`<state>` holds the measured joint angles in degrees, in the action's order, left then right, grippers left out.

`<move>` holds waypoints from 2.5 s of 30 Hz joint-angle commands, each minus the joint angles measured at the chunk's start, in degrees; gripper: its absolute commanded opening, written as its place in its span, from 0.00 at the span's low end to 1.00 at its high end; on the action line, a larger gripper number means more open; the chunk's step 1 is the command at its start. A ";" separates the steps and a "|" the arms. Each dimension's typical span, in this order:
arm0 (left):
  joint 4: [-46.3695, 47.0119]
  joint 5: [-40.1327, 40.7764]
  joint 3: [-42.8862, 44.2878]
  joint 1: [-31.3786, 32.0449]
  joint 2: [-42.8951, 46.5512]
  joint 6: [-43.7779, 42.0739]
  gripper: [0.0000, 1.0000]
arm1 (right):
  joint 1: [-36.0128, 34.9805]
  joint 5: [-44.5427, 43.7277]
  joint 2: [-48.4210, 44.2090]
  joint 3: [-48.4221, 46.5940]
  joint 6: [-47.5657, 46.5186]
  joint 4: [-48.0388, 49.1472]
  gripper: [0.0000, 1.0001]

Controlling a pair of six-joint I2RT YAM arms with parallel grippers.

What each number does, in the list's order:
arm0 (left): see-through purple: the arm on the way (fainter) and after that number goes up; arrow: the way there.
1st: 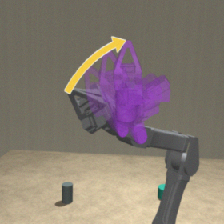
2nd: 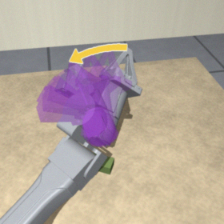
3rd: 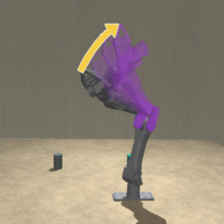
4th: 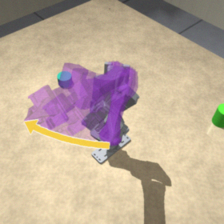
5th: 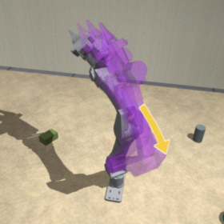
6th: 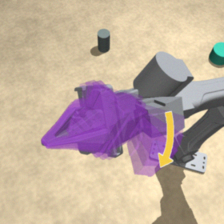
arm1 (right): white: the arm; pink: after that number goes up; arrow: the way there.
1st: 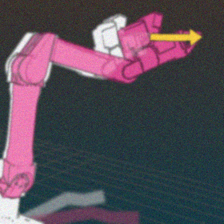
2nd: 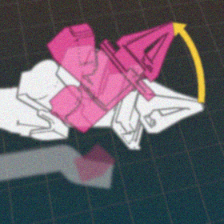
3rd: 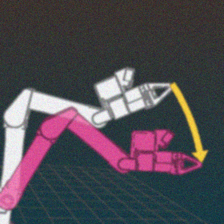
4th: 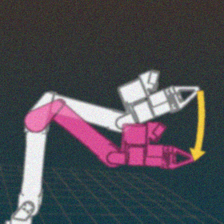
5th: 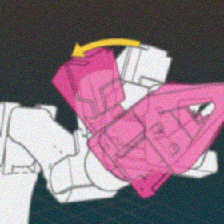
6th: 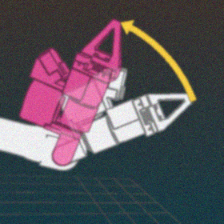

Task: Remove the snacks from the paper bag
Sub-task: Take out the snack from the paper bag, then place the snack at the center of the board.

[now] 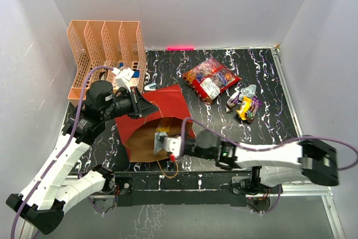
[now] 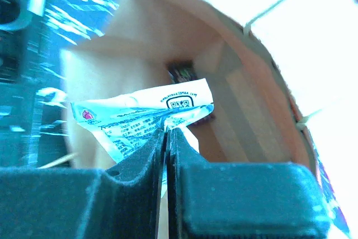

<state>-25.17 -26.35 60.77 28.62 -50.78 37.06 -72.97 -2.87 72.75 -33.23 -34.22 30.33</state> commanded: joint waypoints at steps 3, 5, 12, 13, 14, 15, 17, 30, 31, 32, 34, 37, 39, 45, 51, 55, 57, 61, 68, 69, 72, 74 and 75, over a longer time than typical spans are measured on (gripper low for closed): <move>3.44 -1.42 -0.73 -0.15 0.27 -0.08 0.00 | -0.02 15.84 -21.70 2.71 9.16 -19.52 0.07; 3.29 -1.69 -0.74 -0.15 -0.07 -0.23 0.00 | 0.02 11.45 -27.36 2.50 10.90 -21.89 0.07; 3.52 -1.60 -0.86 -0.15 -0.23 0.11 0.00 | 0.23 -28.56 -35.69 1.43 11.07 -7.95 0.07; 3.65 -1.60 -0.92 -0.15 -0.22 0.26 0.00 | 0.55 -34.74 -34.57 1.15 8.77 -4.40 0.07; 3.76 -1.68 -0.92 -0.15 -0.21 0.49 0.00 | 1.37 -41.52 -33.17 1.03 6.33 0.15 0.07; 3.87 -1.69 -0.94 -0.15 -0.26 0.64 0.00 | 3.10 -46.35 -31.38 0.87 4.32 3.66 0.07; 4.10 -1.77 -0.92 -0.19 -0.36 0.88 0.00 | 10.24 -51.78 -27.29 -0.84 5.01 3.68 0.07; 2.03 -1.02 0.22 -0.17 0.15 1.35 0.00 | 55.77 -25.09 1.20 -21.96 64.62 -45.28 0.07; 1.91 -1.00 0.28 -0.19 0.07 1.32 0.00 | 58.06 -20.69 2.04 -22.27 67.37 -45.72 0.07; 1.95 -1.01 0.26 -0.16 0.06 1.31 0.00 | 60.44 -16.28 2.66 -22.40 69.69 -45.79 0.07; 2.09 -1.14 0.15 -0.15 -0.03 1.35 0.00 | 64.67 -10.06 3.79 -22.45 73.88 -45.80 0.07; 2.47 -1.32 0.07 -0.15 -0.20 1.44 0.00 | 70.21 -4.56 5.70 -23.34 78.29 -45.78 0.08; 2.71 -1.42 0.07 -0.15 -0.27 1.44 0.00 | 72.66 -2.85 7.60 -24.38 79.44 -45.72 0.08; 2.77 -1.73 -0.16 -0.15 -0.07 1.44 0.00 | 75.94 -7.62 15.86 -30.15 75.05 -46.88 0.08; 1.05 -0.96 0.56 -0.17 0.60 0.75 0.00 | 77.17 -8.58 23.72 -35.30 69.61 -48.67 0.10; 0.59 -0.97 0.79 -0.15 0.61 0.41 0.00 | 77.40 -7.76 26.55 -36.42 69.89 -48.20 0.12; 0.64 -1.15 1.04 -0.15 0.31 0.41 0.00 | 77.41 -7.89 26.91 -36.67 70.05 -48.48 0.16; 0.97 -1.31 1.28 -0.14 0.19 0.38 0.00 | 77.45 -7.77 26.74 -36.15 70.27 -48.77 0.39; 1.38 -1.94 1.01 -0.15 -0.34 0.30 0.00 | 77.45 -7.46 20.80 -35.00 66.11 -46.97 0.81; 1.56 -1.99 1.06 -0.15 -0.39 0.32 0.00 | 77.45 -6.91 19.89 -34.70 64.65 -45.97 0.85; 1.94 -2.09 0.97 -0.15 -0.39 0.37 0.00 | 77.38 -5.45 17.45 -33.64 61.46 -44.12 0.98; 2.17 -2.17 0.78 -0.21 -0.43 0.43 0.00 | 77.42 -3.78 15.49 -31.64 60.49 -42.58 0.98; 2.22 -2.25 0.68 -0.13 -0.41 0.47 0.00 | 77.44 -2.21 14.29 -29.85 59.93 -40.41 0.98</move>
<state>-24.14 -27.22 60.01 28.62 -51.35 37.93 4.25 -8.64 92.44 -66.37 29.93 -17.61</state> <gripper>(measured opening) 0.010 0.976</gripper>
